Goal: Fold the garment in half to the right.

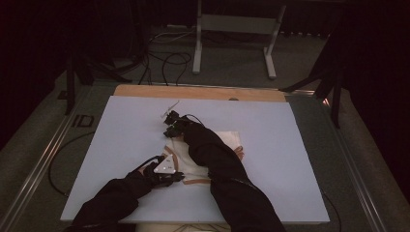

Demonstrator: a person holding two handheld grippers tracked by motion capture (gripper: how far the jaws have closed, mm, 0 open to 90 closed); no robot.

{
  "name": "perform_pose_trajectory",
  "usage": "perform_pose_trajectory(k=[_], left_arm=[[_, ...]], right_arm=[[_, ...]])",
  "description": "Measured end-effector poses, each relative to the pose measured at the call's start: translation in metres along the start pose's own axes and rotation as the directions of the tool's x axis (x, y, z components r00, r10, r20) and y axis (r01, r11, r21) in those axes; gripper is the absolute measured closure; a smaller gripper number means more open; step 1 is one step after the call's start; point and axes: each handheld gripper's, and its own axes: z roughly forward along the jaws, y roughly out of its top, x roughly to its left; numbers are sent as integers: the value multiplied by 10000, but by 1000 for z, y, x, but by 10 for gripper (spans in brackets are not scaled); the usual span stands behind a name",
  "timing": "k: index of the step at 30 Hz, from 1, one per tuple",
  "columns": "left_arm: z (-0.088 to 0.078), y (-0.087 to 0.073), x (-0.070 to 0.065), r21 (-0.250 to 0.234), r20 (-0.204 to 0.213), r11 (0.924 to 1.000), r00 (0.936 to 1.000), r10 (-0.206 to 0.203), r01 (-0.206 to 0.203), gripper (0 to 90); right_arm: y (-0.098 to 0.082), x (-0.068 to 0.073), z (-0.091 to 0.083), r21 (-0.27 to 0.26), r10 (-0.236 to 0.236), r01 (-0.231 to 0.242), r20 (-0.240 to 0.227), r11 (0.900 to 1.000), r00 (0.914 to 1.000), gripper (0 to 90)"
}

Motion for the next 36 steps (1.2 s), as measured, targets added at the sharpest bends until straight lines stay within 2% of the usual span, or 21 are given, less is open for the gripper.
perform_pose_trajectory(k=[6,9,14,22,28,36], left_arm=[[0,0,0,17,-17,10000,10000,-15,15,863],[0,0,0,14,-23,10000,10000,-14,14,863],[-1,1,-1,28,-9,10000,10000,17,-17,865],[-4,4,-2,-130,16,9999,10000,26,-26,867],[-6,6,-2,-143,19,9999,10000,88,-87,868],[-13,15,-3,-239,63,9992,9995,307,-306,869]], right_arm=[[0,2,-2,146,-334,333,71,9993,9994,855],[0,2,-2,146,-322,321,40,9994,9995,880],[-1,2,-7,43,-438,438,-21,9990,9990,888],[0,1,-18,-401,-368,364,-89,9985,9993,889],[1,0,-28,-523,-437,438,20,9977,9990,889],[-3,-1,-41,-827,-426,426,17,9957,9991,889]])
